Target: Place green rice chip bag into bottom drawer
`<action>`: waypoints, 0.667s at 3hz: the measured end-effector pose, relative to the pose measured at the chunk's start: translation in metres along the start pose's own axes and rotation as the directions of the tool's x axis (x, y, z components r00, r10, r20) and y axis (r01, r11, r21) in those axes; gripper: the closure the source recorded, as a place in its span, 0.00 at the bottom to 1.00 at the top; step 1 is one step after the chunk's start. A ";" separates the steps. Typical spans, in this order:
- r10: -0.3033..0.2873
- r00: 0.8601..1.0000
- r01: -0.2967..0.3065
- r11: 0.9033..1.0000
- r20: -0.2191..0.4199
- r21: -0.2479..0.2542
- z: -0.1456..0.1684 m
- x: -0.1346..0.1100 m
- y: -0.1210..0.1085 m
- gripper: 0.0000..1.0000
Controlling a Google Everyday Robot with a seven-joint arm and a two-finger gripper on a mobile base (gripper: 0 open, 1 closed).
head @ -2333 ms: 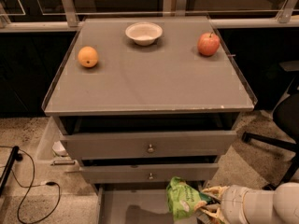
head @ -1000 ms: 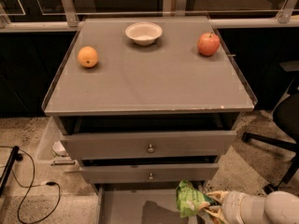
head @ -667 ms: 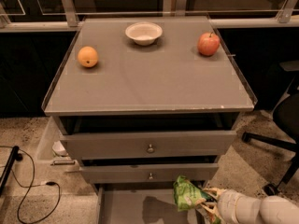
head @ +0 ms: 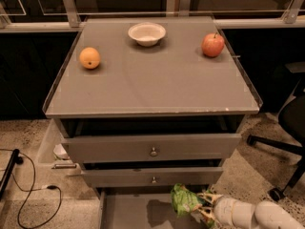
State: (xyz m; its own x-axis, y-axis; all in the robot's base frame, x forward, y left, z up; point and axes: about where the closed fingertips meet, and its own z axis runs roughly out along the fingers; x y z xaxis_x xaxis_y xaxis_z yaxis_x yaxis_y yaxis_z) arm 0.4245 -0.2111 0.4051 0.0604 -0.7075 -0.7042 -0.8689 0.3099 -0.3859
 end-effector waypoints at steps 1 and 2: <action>-0.009 1.000 0.009 0.999 0.018 -0.045 0.024 0.028 0.009 1.00; -0.009 1.000 0.009 0.999 0.018 -0.045 0.024 0.028 0.009 1.00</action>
Offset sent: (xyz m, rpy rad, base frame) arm 0.0040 -0.0006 -0.0294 0.0061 0.0148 0.0401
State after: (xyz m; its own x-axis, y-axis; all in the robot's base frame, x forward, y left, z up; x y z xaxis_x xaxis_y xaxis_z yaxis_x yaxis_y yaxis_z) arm 0.4301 -0.2130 0.3681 0.0766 -0.6987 -0.7114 -0.8898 0.2740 -0.3649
